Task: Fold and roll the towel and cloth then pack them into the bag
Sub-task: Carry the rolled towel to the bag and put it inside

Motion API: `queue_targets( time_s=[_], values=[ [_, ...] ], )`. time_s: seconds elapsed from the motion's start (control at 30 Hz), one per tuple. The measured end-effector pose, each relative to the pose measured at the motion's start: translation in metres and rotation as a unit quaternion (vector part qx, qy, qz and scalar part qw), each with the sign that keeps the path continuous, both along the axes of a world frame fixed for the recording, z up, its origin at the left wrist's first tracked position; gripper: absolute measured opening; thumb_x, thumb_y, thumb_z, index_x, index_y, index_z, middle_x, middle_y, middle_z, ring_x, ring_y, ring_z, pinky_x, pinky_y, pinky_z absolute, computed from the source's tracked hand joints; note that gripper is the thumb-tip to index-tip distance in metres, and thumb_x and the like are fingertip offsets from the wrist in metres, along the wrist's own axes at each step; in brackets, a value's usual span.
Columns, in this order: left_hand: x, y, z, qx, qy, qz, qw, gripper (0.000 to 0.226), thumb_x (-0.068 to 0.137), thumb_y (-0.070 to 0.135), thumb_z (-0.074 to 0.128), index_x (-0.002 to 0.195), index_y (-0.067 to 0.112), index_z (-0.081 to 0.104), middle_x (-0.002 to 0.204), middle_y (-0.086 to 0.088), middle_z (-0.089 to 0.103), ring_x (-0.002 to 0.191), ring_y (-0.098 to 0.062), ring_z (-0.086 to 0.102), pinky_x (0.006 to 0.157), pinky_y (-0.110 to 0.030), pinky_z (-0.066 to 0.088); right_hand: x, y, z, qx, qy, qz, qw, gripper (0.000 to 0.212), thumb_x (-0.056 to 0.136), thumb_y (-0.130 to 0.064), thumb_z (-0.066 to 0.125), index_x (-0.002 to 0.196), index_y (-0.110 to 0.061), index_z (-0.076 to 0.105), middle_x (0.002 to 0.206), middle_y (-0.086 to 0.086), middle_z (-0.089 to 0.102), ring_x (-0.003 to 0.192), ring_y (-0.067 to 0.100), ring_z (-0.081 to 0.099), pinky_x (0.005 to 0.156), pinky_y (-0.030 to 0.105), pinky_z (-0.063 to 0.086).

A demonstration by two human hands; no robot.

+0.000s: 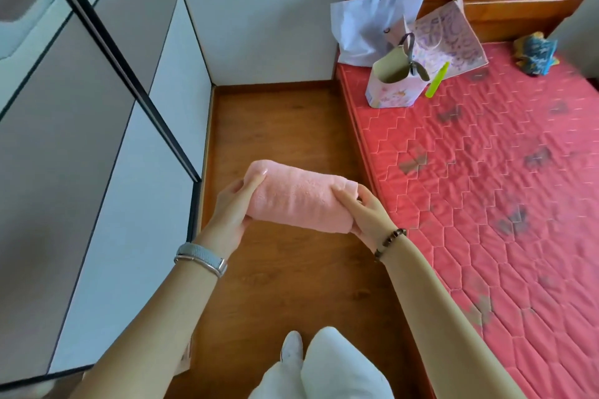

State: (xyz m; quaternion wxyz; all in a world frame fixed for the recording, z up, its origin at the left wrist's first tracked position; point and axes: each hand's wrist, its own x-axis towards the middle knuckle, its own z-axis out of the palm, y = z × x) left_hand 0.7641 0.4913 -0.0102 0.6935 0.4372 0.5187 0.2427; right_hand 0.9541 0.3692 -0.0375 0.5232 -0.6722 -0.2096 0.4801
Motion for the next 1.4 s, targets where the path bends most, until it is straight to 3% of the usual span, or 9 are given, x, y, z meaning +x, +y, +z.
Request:
queue_targets(
  time_s=[0.2, 0.5, 0.67, 0.77, 0.9, 1.07, 1.17, 1.27, 1.4],
  values=[
    [0.023, 0.043, -0.002, 0.004, -0.016, -0.012, 1.000, 0.038, 0.083, 0.059, 0.066, 0.111, 0.034, 0.062, 0.122, 0.005, 0.061, 0.114, -0.015, 0.058, 0.088, -0.030, 0.054, 0.023, 0.037, 0.003, 0.019, 0.024, -0.014, 0.999, 0.035, 0.088, -0.044, 0.065, 0.117, -0.026, 0.064, 0.111, 0.001, 0.072, 0.100, 0.016, 0.070, 0.074, 0.032, 0.058],
    [0.090, 0.125, -0.009, 0.025, -0.014, -0.014, 0.999, 0.024, 0.087, 0.056, 0.063, 0.101, 0.036, 0.062, 0.114, 0.007, 0.060, 0.106, -0.012, 0.058, 0.077, -0.027, 0.053, 0.084, 0.118, 0.001, 0.029, 0.027, -0.029, 0.999, 0.035, 0.085, -0.043, 0.067, 0.115, -0.025, 0.065, 0.112, 0.003, 0.072, 0.104, 0.019, 0.069, 0.085, 0.043, 0.059],
    [0.147, 0.180, -0.007, 0.020, -0.015, -0.028, 0.999, 0.035, 0.085, 0.058, 0.064, 0.110, 0.034, 0.062, 0.119, 0.003, 0.062, 0.110, -0.016, 0.060, 0.092, -0.036, 0.056, 0.141, 0.168, 0.007, 0.040, 0.026, -0.053, 0.997, 0.032, 0.086, -0.042, 0.068, 0.113, -0.026, 0.066, 0.111, 0.003, 0.072, 0.103, 0.018, 0.070, 0.087, 0.045, 0.058],
    [0.186, 0.209, -0.007, 0.012, -0.019, -0.031, 0.999, 0.028, 0.089, 0.053, 0.062, 0.107, 0.032, 0.062, 0.116, 0.005, 0.062, 0.104, -0.014, 0.060, 0.089, -0.034, 0.055, 0.174, 0.193, 0.011, 0.040, 0.028, -0.065, 0.997, 0.031, 0.087, -0.041, 0.068, 0.114, -0.026, 0.067, 0.112, 0.004, 0.071, 0.104, 0.020, 0.069, 0.087, 0.045, 0.058],
    [0.239, 0.251, -0.011, -0.010, -0.049, 0.004, 0.999, 0.029, 0.097, 0.032, 0.060, 0.118, 0.012, 0.062, 0.102, -0.002, 0.068, 0.096, -0.021, 0.067, 0.079, -0.036, 0.055, 0.215, 0.224, 0.015, 0.037, 0.022, -0.075, 0.996, 0.039, 0.084, -0.043, 0.069, 0.118, -0.024, 0.063, 0.115, 0.005, 0.069, 0.105, 0.020, 0.068, 0.087, 0.045, 0.058],
    [0.273, 0.285, -0.025, -0.016, 0.003, -0.027, 0.999, 0.050, 0.082, 0.058, 0.067, 0.113, 0.020, 0.065, 0.110, -0.004, 0.068, 0.098, -0.018, 0.066, 0.076, -0.031, 0.058, 0.250, 0.253, 0.010, 0.018, 0.022, -0.089, 0.996, 0.047, 0.084, -0.045, 0.069, 0.124, -0.023, 0.060, 0.118, 0.005, 0.067, 0.107, 0.020, 0.067, 0.087, 0.046, 0.058],
    [0.294, 0.305, -0.025, -0.027, -0.038, -0.016, 0.999, 0.026, 0.094, 0.035, 0.063, 0.109, 0.014, 0.065, 0.099, -0.003, 0.070, 0.092, -0.020, 0.068, 0.079, -0.036, 0.056, 0.267, 0.270, 0.008, 0.009, 0.029, -0.097, 0.995, 0.043, 0.085, -0.043, 0.067, 0.122, -0.024, 0.059, 0.119, 0.005, 0.066, 0.109, 0.021, 0.066, 0.088, 0.046, 0.058],
    [0.314, 0.326, -0.028, -0.038, -0.039, -0.020, 0.998, 0.030, 0.095, 0.034, 0.062, 0.114, 0.011, 0.064, 0.098, -0.004, 0.069, 0.090, -0.019, 0.067, 0.077, -0.036, 0.056, 0.282, 0.289, 0.005, 0.006, 0.037, -0.102, 0.994, 0.033, 0.086, -0.042, 0.066, 0.115, -0.028, 0.061, 0.120, 0.005, 0.065, 0.109, 0.021, 0.065, 0.087, 0.045, 0.058],
    [0.347, 0.370, -0.036, -0.041, 0.082, -0.065, 0.994, 0.035, 0.089, 0.055, 0.062, 0.106, 0.025, 0.064, 0.106, -0.004, 0.066, 0.096, -0.017, 0.065, 0.067, -0.028, 0.057, 0.304, 0.321, 0.000, 0.003, 0.041, -0.120, 0.992, 0.024, 0.086, -0.042, 0.065, 0.108, -0.033, 0.061, 0.120, 0.005, 0.064, 0.111, 0.022, 0.064, 0.089, 0.047, 0.057]
  ],
)
